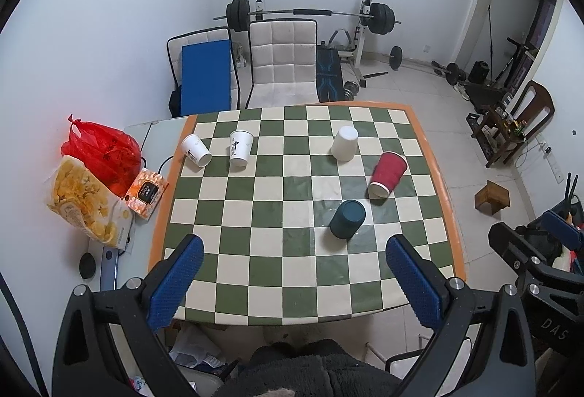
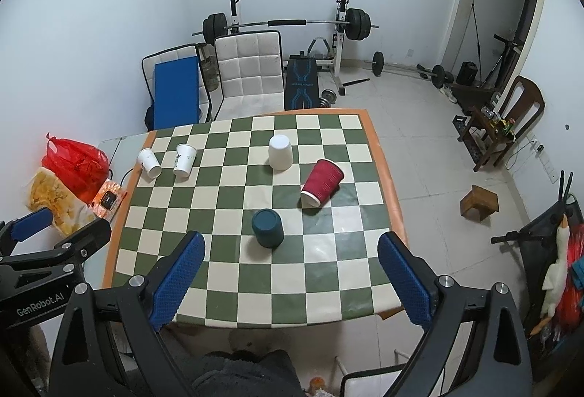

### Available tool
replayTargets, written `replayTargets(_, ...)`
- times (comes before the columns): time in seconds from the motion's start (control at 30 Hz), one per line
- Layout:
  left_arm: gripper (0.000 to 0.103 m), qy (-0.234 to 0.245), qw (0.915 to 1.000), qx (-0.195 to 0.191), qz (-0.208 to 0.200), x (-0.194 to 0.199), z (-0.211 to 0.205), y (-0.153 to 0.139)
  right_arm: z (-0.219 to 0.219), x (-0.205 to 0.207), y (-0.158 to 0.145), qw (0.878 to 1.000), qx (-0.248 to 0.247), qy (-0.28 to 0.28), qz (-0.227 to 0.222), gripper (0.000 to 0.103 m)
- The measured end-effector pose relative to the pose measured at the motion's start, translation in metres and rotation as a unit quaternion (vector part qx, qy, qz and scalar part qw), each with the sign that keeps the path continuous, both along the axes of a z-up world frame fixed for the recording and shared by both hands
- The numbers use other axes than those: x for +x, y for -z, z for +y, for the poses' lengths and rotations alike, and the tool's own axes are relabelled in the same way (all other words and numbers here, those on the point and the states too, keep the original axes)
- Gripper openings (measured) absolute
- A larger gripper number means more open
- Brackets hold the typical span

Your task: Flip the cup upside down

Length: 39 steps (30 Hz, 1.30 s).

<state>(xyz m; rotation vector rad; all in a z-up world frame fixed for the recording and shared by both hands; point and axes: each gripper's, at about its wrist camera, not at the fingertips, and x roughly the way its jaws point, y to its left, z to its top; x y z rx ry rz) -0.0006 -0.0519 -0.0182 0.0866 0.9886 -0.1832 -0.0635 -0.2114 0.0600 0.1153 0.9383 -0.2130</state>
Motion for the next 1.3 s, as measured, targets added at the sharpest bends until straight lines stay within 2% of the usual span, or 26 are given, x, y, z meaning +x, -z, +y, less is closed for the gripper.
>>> replayTargets(0.27, 0.102, -0.013, 0.9999, 0.005, -0.010, -0.004, 0.006, -0.002, -0.004, 0.016, 0.000, 1.000, -0.004, 0.000, -0.002, 0.098)
replayTargets(0.7, 0.102, -0.020, 0.9997, 0.005, -0.015, -0.002, 0.008, -0.007, -0.001, 0.014, -0.007, 1.000, -0.005, -0.001, -0.008, 0.099)
replayTargets(1.3, 0.102, -0.021, 0.9996, 0.013, -0.017, -0.008, 0.012, -0.007, -0.002, 0.020, -0.001, 1.000, 0.008, 0.001, -0.002, 0.099)
